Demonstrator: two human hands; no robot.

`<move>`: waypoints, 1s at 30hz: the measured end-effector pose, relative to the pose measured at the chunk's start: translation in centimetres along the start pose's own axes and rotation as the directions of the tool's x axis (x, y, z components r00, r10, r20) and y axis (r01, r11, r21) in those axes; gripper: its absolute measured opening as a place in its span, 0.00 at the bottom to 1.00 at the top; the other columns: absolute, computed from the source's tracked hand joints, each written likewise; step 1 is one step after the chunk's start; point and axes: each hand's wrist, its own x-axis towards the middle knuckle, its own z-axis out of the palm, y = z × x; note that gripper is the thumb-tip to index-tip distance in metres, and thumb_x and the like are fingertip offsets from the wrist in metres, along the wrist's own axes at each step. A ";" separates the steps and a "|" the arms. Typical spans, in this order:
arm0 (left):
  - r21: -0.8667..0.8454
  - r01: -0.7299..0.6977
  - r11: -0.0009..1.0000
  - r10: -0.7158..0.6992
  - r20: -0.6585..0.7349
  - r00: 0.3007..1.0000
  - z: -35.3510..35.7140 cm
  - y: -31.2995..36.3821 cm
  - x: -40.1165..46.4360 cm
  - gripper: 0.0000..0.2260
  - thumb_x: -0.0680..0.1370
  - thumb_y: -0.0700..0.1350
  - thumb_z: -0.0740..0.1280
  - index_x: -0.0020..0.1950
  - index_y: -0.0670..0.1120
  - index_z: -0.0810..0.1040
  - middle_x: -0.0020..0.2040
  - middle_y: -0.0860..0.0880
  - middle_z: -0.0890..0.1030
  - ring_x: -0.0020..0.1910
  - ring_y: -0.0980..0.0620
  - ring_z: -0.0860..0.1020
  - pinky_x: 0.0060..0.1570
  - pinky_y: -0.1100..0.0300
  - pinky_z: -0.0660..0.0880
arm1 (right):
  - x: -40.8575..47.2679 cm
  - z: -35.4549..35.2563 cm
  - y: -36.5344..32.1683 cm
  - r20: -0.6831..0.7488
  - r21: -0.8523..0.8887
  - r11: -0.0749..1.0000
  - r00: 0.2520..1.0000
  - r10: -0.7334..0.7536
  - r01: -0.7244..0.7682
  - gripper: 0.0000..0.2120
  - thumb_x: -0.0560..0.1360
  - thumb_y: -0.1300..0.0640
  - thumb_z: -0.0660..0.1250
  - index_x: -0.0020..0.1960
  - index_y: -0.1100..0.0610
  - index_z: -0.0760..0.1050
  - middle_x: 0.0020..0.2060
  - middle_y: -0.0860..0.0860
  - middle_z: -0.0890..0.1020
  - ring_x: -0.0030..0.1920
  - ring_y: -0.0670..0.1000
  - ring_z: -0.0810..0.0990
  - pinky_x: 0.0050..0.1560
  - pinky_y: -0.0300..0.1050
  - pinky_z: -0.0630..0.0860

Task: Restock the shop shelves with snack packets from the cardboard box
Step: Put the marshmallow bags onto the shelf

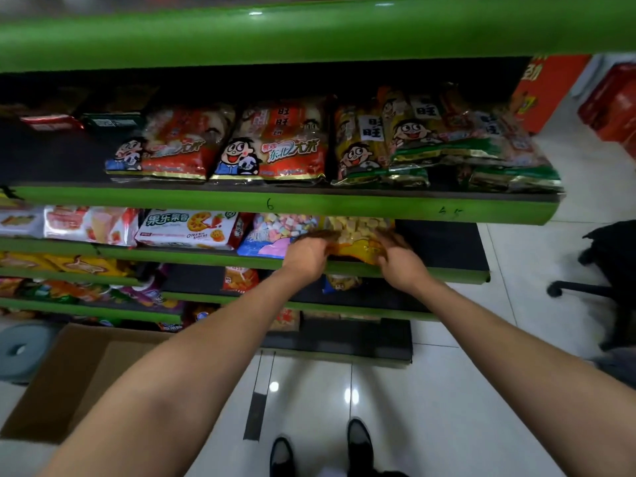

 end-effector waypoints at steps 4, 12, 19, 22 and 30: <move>0.046 0.027 0.999 -0.030 0.053 0.998 0.8 -0.1 0.6 0.21 0.83 0.48 0.58 0.77 0.55 0.67 0.71 0.44 0.75 0.71 0.40 0.71 0.73 0.46 0.65 | 0.6 -0.2 0.2 0.035 -0.016 1.000 0.999 -0.011 0.012 0.27 0.84 0.53 0.54 0.81 0.46 0.51 0.82 0.53 0.50 0.81 0.55 0.49 0.78 0.52 0.53; 0.094 -0.044 0.995 0.038 0.065 0.997 3.4 -0.5 -1.1 0.29 0.84 0.57 0.51 0.82 0.50 0.46 0.83 0.51 0.47 0.81 0.46 0.41 0.76 0.36 0.40 | 0.7 0.5 1.7 0.161 -0.263 0.963 0.987 -0.015 0.058 0.33 0.81 0.36 0.50 0.78 0.36 0.34 0.81 0.47 0.39 0.81 0.58 0.43 0.77 0.63 0.43; 0.130 -0.052 0.990 0.040 0.098 0.994 3.5 -0.4 -1.1 0.33 0.83 0.57 0.53 0.82 0.48 0.42 0.83 0.49 0.43 0.81 0.45 0.38 0.75 0.35 0.38 | 0.6 0.3 1.2 0.189 -0.300 0.952 0.982 0.002 0.055 0.34 0.82 0.37 0.50 0.78 0.39 0.32 0.81 0.47 0.38 0.81 0.58 0.42 0.77 0.64 0.42; 0.086 -0.058 0.995 0.049 0.098 0.994 2.9 -0.1 -1.6 0.31 0.83 0.56 0.55 0.82 0.48 0.46 0.83 0.48 0.47 0.81 0.44 0.43 0.76 0.35 0.41 | -0.3 -0.2 0.6 0.126 -0.307 0.950 0.992 -0.012 0.051 0.36 0.81 0.40 0.55 0.81 0.42 0.37 0.81 0.49 0.42 0.81 0.59 0.44 0.77 0.65 0.44; -0.252 0.078 0.965 -0.111 -0.121 0.986 1.5 -3.6 -8.7 0.17 0.80 0.46 0.64 0.68 0.45 0.76 0.65 0.44 0.79 0.64 0.43 0.75 0.64 0.49 0.72 | -6.1 3.2 -4.6 -0.100 -0.147 0.918 0.918 -0.384 0.368 0.17 0.78 0.56 0.65 0.66 0.58 0.75 0.62 0.55 0.77 0.62 0.57 0.73 0.65 0.54 0.71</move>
